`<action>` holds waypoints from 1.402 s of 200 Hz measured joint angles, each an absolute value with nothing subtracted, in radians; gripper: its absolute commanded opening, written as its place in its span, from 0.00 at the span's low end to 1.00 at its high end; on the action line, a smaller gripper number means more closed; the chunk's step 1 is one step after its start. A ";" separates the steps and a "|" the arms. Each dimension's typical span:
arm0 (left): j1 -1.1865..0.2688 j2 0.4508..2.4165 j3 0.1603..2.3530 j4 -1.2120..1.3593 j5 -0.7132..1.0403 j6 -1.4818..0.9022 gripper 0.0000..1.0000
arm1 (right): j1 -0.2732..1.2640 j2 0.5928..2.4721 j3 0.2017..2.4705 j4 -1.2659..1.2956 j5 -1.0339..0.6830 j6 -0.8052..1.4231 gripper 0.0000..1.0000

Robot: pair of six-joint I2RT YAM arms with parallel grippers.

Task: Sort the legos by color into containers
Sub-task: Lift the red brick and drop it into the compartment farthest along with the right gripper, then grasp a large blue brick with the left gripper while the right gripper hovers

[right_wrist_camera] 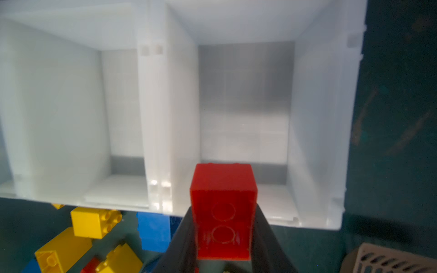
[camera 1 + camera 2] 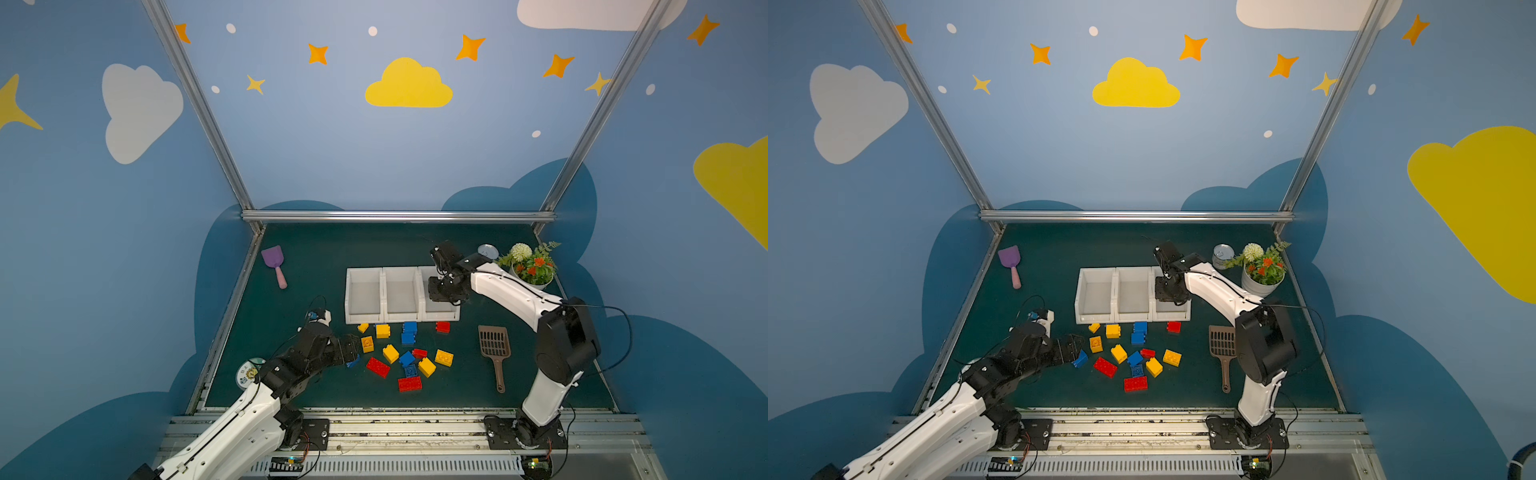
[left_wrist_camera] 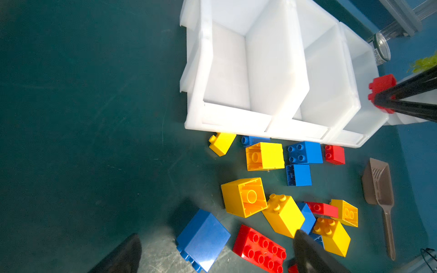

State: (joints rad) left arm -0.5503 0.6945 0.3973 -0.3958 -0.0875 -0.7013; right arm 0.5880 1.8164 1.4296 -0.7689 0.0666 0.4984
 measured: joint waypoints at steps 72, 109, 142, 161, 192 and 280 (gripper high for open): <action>-0.550 0.706 0.404 -0.424 -0.077 -0.684 0.99 | 0.564 1.872 1.488 -0.797 0.040 0.484 0.50; -0.550 0.706 0.404 -0.420 -0.077 -0.682 0.99 | 0.564 1.883 1.500 -0.819 0.038 0.478 0.63; -0.550 0.717 0.404 -0.417 -0.078 -0.678 0.99 | 0.565 1.869 1.499 -0.830 0.036 0.481 0.64; -0.551 0.721 0.404 -0.418 -0.078 -0.679 0.97 | 0.572 1.810 1.458 -0.824 0.035 0.492 0.64; -0.554 0.717 0.404 -0.426 -0.075 -0.678 0.94 | 0.601 1.639 1.332 -0.828 0.036 0.511 0.65; -0.569 0.688 0.429 -0.568 -0.109 -0.766 0.92 | 0.637 1.335 1.060 -0.858 0.044 0.623 0.65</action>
State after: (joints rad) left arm -0.5690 0.6880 0.4294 -0.5682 -0.1089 -0.7658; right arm 0.6373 1.3346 1.0599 -0.8581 0.0441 0.6228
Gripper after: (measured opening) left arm 0.917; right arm 0.649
